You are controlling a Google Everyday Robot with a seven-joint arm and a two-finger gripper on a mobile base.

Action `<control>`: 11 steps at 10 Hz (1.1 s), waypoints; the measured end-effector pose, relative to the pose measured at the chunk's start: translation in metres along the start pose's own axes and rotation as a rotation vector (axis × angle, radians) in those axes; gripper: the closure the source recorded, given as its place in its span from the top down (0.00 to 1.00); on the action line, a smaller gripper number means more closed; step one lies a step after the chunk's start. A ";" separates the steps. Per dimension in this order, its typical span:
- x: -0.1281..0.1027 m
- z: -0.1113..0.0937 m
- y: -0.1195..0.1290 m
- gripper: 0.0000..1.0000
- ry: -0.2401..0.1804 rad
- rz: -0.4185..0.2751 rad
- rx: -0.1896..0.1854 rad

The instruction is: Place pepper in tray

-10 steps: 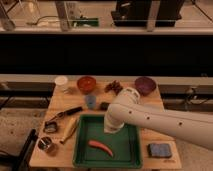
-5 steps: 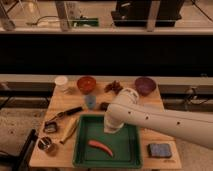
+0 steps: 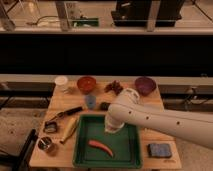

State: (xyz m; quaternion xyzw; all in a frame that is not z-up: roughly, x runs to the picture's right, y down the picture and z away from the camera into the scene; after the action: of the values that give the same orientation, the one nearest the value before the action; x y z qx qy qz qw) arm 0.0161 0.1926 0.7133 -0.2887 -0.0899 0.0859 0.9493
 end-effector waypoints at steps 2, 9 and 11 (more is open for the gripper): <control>0.002 -0.003 -0.001 0.00 0.002 0.011 0.002; 0.014 0.004 -0.003 0.00 0.013 0.048 0.000; 0.017 0.001 -0.005 0.00 0.013 0.064 0.000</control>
State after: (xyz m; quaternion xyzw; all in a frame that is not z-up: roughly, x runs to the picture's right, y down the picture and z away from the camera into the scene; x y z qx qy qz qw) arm 0.0329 0.1925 0.7191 -0.2922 -0.0746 0.1144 0.9466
